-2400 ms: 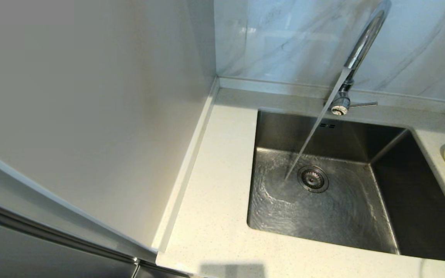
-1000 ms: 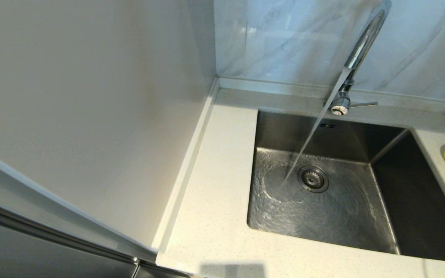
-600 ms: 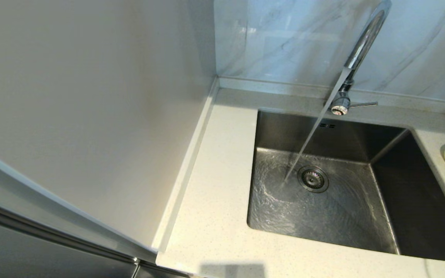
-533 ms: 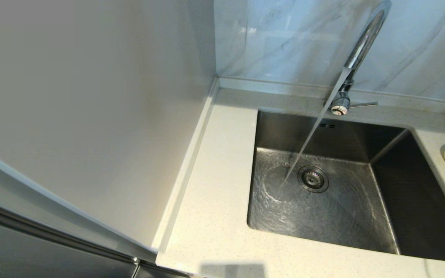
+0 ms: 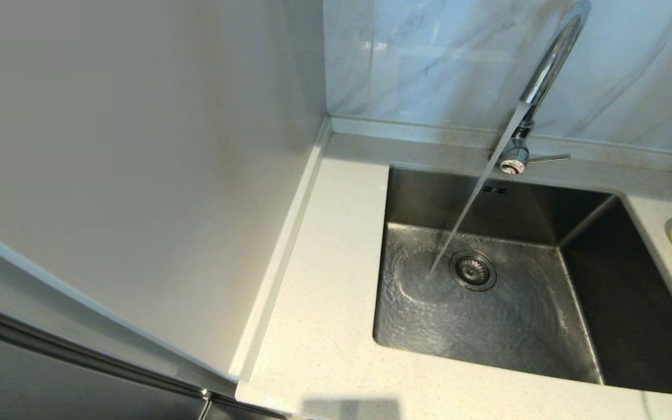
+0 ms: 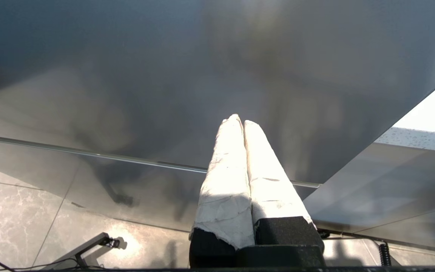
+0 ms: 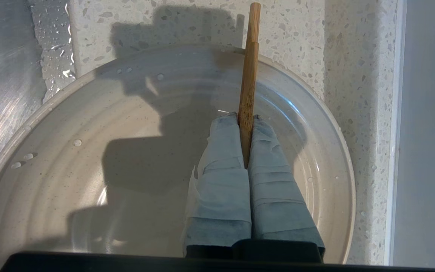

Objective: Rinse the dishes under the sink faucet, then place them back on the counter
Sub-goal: Place the chopsticks on the table, then pick up the bowl

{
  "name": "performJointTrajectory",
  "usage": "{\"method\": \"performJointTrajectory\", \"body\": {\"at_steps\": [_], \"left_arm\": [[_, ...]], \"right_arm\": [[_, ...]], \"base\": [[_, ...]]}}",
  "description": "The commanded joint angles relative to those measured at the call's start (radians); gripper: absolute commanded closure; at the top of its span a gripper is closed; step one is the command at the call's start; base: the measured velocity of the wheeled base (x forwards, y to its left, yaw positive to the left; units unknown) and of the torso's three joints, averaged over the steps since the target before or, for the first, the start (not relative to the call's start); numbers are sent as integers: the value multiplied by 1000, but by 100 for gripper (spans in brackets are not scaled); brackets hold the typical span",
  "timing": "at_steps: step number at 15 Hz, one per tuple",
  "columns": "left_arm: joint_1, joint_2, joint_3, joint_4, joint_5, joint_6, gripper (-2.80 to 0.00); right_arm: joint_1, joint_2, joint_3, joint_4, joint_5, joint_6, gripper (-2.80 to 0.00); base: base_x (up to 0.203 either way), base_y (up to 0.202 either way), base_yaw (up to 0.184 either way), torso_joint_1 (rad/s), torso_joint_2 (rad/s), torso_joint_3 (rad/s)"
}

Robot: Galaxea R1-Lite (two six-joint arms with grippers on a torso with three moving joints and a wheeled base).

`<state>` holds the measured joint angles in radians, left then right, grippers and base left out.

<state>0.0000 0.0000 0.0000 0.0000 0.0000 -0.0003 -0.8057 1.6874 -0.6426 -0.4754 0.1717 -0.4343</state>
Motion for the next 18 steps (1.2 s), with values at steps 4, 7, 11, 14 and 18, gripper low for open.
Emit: {"method": "performJointTrajectory", "body": {"at_steps": [4, 7, 11, 14, 18], "left_arm": [[0, 0, 0, 0, 0, -1, 0], [0, 0, 0, 0, 0, -1, 0], [0, 0, 0, 0, 0, -1, 0], [0, 0, 0, 0, 0, -1, 0], [0, 0, 0, 0, 0, -1, 0]], "right_arm": [[0, 0, 1, -2, 3, -1, 0], [0, 0, 1, -2, 2, 0, 0], [2, -3, 4, -2, 2, 0, 0], [2, -5, 3, -2, 2, 0, 0], [2, -8, 12, -3, 2, -6, -280]], "base": [[0, 0, 0, 0, 0, 0], [0, 0, 0, 0, 0, 0], [0, 0, 0, 0, 0, 0], [0, 0, 0, 0, 0, 0], [0, 0, 0, 0, 0, 0]]}}
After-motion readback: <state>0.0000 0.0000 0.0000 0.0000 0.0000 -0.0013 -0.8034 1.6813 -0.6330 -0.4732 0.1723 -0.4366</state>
